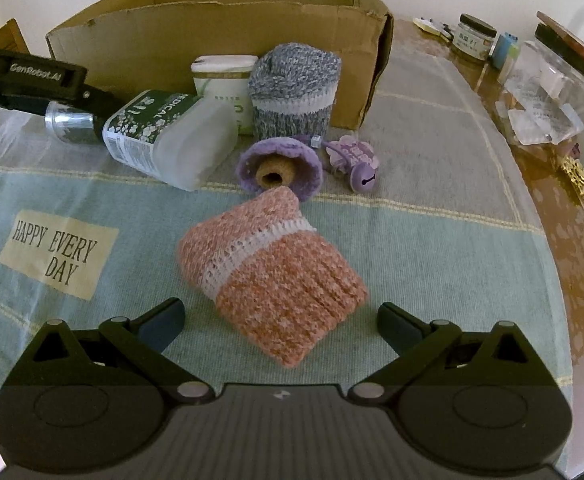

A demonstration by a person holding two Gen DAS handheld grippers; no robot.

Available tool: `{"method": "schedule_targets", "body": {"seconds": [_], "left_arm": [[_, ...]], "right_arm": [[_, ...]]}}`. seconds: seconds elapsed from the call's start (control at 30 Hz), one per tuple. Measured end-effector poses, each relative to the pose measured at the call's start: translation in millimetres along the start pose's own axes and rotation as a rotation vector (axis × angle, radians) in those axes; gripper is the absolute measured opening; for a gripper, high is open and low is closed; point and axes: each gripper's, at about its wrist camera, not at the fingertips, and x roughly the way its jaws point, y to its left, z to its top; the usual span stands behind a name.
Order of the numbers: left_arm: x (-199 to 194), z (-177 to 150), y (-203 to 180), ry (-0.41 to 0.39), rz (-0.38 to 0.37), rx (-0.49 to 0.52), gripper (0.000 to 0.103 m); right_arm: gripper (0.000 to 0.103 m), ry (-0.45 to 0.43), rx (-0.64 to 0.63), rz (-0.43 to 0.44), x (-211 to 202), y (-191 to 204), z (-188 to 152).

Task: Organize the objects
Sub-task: 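Grasp the clear jar of dark contents with the left gripper while the right grasps the pink knit sock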

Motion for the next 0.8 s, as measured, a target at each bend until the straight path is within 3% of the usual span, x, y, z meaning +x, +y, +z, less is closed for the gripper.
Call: {"method": "schedule_targets", "body": {"seconds": [0.17,0.67,0.8], "left_arm": [[7.9,0.4,-5.3,0.005,0.013,0.006,0.101],[20.6,3.5,-4.7,0.021,-0.059,-0.033,0.081],[20.1,2.4,-4.5,0.021,-0.062,-0.029,0.081]], "right_arm": [[0.103,0.023,0.015,-0.006,4.1,1.8,6.3],[0.103,0.008,0.042,0.02,21.4,4.9,34.1],[0.099,0.017,0.021,-0.003,23.6,6.1,38.3]]}}
